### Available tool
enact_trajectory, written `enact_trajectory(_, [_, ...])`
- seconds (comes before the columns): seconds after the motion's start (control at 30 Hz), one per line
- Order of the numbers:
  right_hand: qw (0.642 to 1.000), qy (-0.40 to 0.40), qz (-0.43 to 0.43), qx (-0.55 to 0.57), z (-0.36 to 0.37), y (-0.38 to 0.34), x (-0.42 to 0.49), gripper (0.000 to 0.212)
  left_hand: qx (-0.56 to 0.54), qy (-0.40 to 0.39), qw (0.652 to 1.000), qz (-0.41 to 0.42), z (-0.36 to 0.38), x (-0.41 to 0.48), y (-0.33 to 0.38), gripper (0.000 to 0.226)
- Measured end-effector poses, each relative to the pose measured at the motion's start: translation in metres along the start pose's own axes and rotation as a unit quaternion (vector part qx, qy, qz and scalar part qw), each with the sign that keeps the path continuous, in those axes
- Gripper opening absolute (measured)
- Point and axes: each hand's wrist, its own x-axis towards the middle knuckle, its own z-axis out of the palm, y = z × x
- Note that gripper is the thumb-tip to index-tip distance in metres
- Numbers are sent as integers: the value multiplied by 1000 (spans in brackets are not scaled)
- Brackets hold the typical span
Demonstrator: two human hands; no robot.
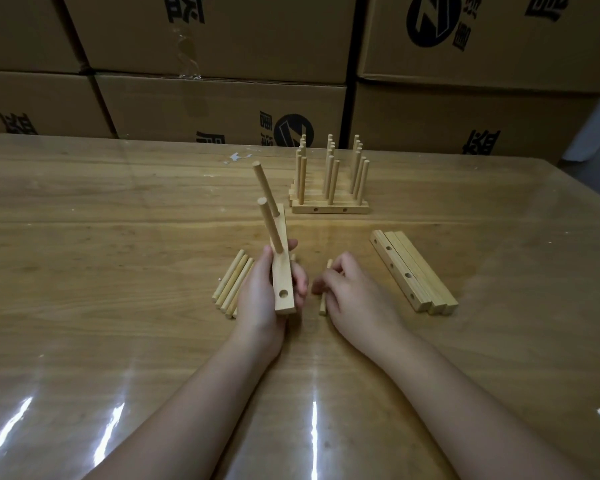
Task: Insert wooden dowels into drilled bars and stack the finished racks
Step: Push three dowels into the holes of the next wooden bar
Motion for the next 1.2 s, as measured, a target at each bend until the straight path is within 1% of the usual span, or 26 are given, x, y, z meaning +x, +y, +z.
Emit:
enact_trajectory(0.17, [989, -39, -121, -75, -9, 4, 0, 23, 14, -8, 1000, 21, 0, 0, -1, 47])
enact_trajectory(0.23, [986, -35, -139, -87, -11, 5, 1, 22, 21, -3, 999, 24, 1, 0, -1, 47])
enact_trajectory(0.3, [986, -10, -146, -76, -12, 5, 0, 19, 21, 3, 999, 25, 1, 1, -1, 47])
enact_trajectory(0.37, [990, 28, -133, -45, -10, 8, -2, 15, 17, 6, 1000, 22, 1, 1, -1, 46])
enact_trajectory(0.43, [994, 84, -68, 27, -7, 13, -2, 14, 24, 12, 999, 22, 1, 1, -2, 45])
enact_trajectory(0.47, [989, 109, -20, 102, -7, 16, -1, 13, 31, 18, 999, 24, 2, 1, -3, 45])
enact_trajectory(0.5, [969, 129, 27, 209, -8, 17, 1, 14, 38, 27, 999, 26, 2, 1, -4, 45])
enact_trajectory(0.53, [932, 146, 66, 327, -9, 18, 2, 16, 45, 36, 998, 28, 2, 1, -5, 44])
enact_trajectory(0.57, [883, 166, 98, 428, -11, 20, 4, 18, 51, 44, 997, 30, 3, 2, -5, 44])
enact_trajectory(0.6, [835, 182, 127, 504, -13, 23, 6, 18, 52, 49, 997, 30, 3, 2, -6, 43])
enact_trajectory(0.67, [752, 181, 164, 612, -16, 28, 8, 16, 43, 51, 997, 24, 4, 2, -6, 42])
enact_trajectory(0.73, [679, 161, 182, 693, -18, 32, 8, 24, 33, 49, 998, 19, 4, 1, -5, 40])
enact_trajectory(0.77, [650, 152, 184, 721, -18, 34, 9, 30, 31, 47, 998, 20, 4, 1, -5, 40])
enact_trajectory(0.8, [635, 142, 183, 737, -18, 36, 9, 35, 30, 46, 998, 21, 5, 0, -5, 39])
enact_trajectory(0.83, [632, 132, 180, 743, -18, 38, 8, 38, 30, 47, 998, 23, 5, 0, -5, 39])
enact_trajectory(0.93, [647, 108, 166, 737, -19, 39, 9, 37, 37, 50, 998, 23, 6, 0, -5, 38])
enact_trajectory(1.07, [644, 99, 156, 742, -20, 36, 10, 40, 42, 54, 998, 13, 6, 1, -5, 37])
enact_trajectory(1.2, [659, 85, 147, 733, -21, 33, 9, 34, 35, 55, 998, 12, 5, 2, -6, 37])
